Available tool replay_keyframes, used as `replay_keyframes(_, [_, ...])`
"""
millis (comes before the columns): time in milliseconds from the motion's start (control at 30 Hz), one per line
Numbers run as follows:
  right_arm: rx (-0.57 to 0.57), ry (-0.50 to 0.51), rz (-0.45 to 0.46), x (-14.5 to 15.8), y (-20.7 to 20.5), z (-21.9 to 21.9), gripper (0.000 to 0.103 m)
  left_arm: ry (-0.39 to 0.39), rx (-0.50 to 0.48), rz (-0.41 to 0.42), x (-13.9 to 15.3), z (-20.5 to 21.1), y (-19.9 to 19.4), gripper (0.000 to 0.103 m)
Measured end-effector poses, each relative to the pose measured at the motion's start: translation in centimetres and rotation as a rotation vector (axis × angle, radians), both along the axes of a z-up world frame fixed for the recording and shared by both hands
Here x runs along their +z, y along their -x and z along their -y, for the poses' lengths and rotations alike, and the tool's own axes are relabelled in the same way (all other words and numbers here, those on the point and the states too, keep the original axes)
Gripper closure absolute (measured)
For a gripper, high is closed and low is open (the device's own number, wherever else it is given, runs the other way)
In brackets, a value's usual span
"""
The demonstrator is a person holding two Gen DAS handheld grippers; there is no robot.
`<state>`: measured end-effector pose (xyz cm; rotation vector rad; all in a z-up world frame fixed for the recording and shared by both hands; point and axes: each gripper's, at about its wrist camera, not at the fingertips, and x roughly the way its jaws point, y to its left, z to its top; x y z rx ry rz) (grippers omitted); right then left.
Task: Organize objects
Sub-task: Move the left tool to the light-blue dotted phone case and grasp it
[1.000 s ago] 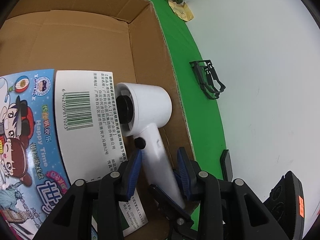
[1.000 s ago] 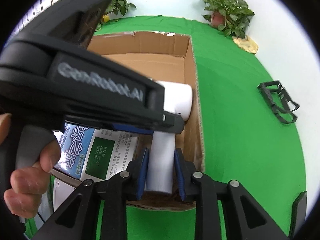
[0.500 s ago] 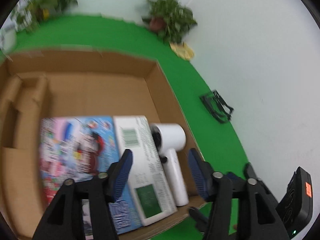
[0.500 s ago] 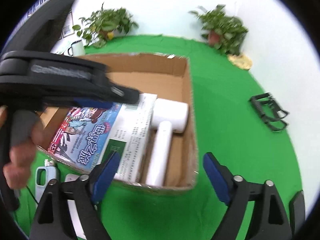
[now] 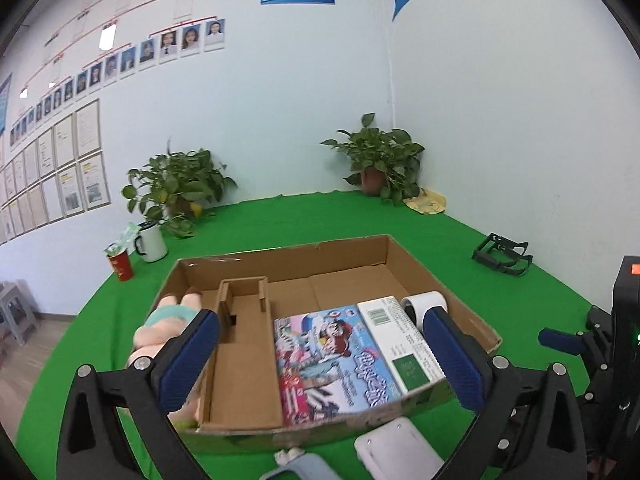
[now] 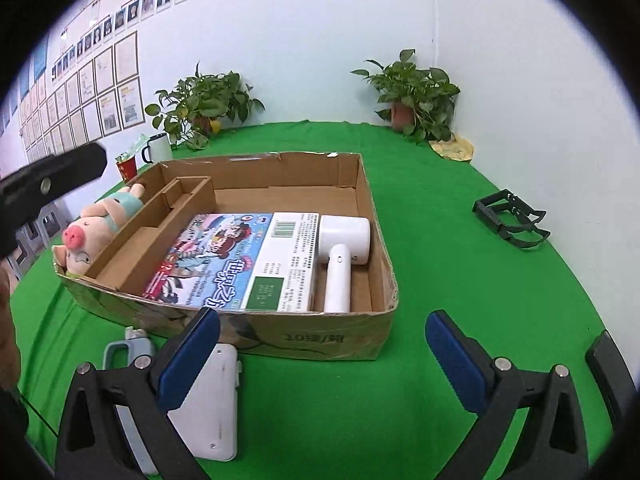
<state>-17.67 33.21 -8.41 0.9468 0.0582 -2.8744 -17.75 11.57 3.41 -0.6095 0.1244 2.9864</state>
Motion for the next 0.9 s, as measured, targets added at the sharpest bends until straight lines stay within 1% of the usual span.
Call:
replay_keyframes(133, [-0.001, -0.008, -0.005, 0.0, -1.2, 0.6, 0.001, 0.0, 0.06, -0.041, -0.5, 0.3, -3.4, 0.0])
replay_keyframes(200, [-0.01, -0.007, 0.0, -0.2, -1.8, 0.8, 0.001, -0.007, 0.068, -0.058, -0.8, 0.5, -4.7, 0.0])
replay_keyframes(367, [-0.014, -0.021, 0.009, -0.8, -2.8, 1.2, 0.001, -0.022, 0.084, -0.035, -1.8, 1.0, -6.1, 0.0])
replay_keyframes(433, [-0.016, -0.009, -0.002, -0.6, -3.1, 1.2, 0.001, -0.019, 0.1, -0.025, -2.1, 1.2, -6.2, 0.0])
replay_keyframes(567, [0.018, 0.006, -0.02, -0.1, -3.7, 1.6, 0.001, -0.041, 0.143, 0.027, -3.2, 2.1, -6.2, 0.0])
replay_keyframes(633, [0.033, 0.017, -0.022, -0.2, -3.7, 1.8, 0.001, -0.054, 0.138, 0.062, -4.0, 2.3, -6.0, 0.0])
replay_keyframes(767, [0.075, 0.039, -0.015, -0.6, -3.7, 2.1, 0.001, -0.036, 0.135, 0.124, -5.3, 2.4, -5.5, 0.0])
replay_keyframes(833, [0.107, 0.06, -0.009, -0.9, -4.0, 2.0, 0.001, -0.046, 0.121, 0.157, -5.8, 2.9, -5.3, 0.001])
replay_keyframes(900, [0.152, 0.087, 0.011, -1.3, -4.3, 1.8, 0.001, -0.066, 0.101, 0.211, -6.5, 3.6, -4.9, 0.001])
